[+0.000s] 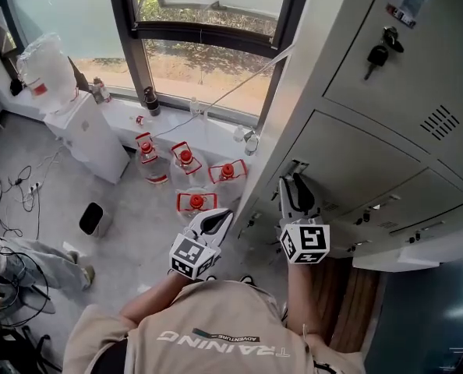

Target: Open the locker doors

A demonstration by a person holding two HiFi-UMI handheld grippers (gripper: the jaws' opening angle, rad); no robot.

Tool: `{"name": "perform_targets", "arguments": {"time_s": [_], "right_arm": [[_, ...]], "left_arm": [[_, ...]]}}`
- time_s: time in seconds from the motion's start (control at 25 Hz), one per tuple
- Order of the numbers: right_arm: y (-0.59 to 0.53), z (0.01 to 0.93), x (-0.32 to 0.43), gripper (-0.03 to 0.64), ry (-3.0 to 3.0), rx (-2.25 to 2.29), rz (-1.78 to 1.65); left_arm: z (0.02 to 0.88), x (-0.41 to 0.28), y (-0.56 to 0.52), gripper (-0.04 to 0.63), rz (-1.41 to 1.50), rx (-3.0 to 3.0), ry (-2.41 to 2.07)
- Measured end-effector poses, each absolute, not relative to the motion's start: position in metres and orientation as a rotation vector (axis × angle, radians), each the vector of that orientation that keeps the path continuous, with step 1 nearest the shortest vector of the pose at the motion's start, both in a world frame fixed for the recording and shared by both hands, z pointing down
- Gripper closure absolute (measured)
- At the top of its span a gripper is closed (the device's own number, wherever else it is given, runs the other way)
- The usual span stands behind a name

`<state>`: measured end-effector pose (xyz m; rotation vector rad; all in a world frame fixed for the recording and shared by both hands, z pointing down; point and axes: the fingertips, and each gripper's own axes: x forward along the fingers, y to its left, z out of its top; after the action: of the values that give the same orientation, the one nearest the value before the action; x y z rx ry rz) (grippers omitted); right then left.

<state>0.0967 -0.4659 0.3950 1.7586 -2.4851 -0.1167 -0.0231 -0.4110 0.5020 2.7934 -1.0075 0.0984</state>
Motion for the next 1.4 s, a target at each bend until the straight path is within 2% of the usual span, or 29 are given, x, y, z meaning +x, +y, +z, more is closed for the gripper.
{"name": "perform_targets", "arguments": {"time_s": [0.04, 0.4, 0.52, 0.64, 1.0, 1.4], "right_arm": [[-0.469, 0.395, 0.095, 0.518, -2.488, 1.749, -0.115], [-0.48, 0.39, 0.085, 0.52, -2.54, 1.742, -0.099], [-0.474, 0.388, 0.089, 0.563, -2.557, 1.748, -0.084], [-0.46, 0.388, 0.086, 0.563, -2.58, 1.717, -0.102], [-0.374, 0.384, 0.081, 0.562, -2.697, 1.561, -0.141], [-0.248, 0.385, 0.144, 0.563, -2.778, 1.489, -0.148]], "left_arm": [[0.503, -0.024, -0.413, 0.589, 0.098, 2.787, -1.012], [0.509, -0.027, -0.413, 0.589, 0.115, 2.776, -1.004], [0.511, -0.03, -0.41, 0.589, 0.12, 2.777, -1.0], [0.513, -0.035, -0.406, 0.589, 0.127, 2.768, -1.003], [0.522, -0.027, -0.383, 0.589, 0.131, 2.774, -0.94], [0.504, 0.047, -0.309, 0.589, 0.158, 2.876, -0.86]]}}
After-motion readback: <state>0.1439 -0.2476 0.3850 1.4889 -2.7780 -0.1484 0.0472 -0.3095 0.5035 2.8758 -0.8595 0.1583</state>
